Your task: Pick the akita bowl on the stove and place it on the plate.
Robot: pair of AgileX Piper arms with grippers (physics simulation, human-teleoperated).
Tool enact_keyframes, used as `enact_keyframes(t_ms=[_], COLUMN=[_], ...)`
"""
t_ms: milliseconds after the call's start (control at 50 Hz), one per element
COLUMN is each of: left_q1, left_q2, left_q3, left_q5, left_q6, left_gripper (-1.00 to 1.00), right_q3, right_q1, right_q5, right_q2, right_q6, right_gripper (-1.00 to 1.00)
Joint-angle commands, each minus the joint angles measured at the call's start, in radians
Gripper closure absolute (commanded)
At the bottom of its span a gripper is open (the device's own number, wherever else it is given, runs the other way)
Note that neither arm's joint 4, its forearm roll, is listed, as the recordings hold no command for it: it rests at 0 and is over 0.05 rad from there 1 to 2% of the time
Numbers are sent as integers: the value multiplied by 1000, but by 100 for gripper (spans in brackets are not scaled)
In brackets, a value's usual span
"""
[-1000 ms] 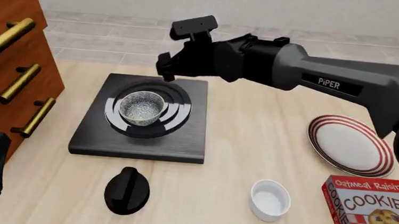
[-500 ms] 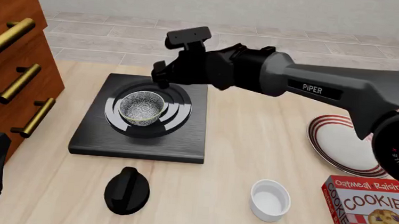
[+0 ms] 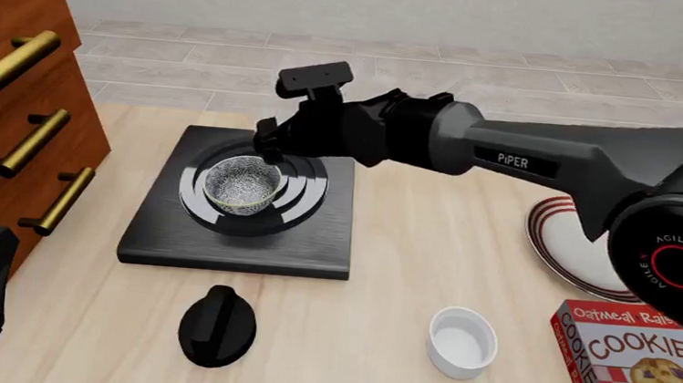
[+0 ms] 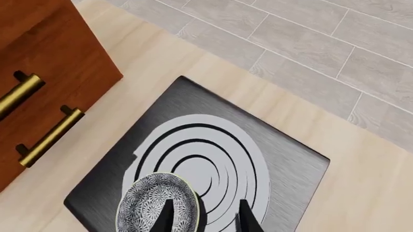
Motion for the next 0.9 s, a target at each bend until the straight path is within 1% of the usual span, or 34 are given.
enact_keyframes(t_ms=[20, 360, 900], left_q1=[0, 0, 0], left_q2=[0, 0, 0], left_q3=[0, 0, 0], left_q5=[0, 0, 0], left_q6=[0, 0, 0], left_gripper=[-100, -100, -100], right_q3=[-3, -4, 21], right_q1=[1, -6, 13], right_q5=[-5, -11, -27], right_q2=[19, 43, 69], right_q6=[14, 11, 9], right_gripper=[-100, -100, -100])
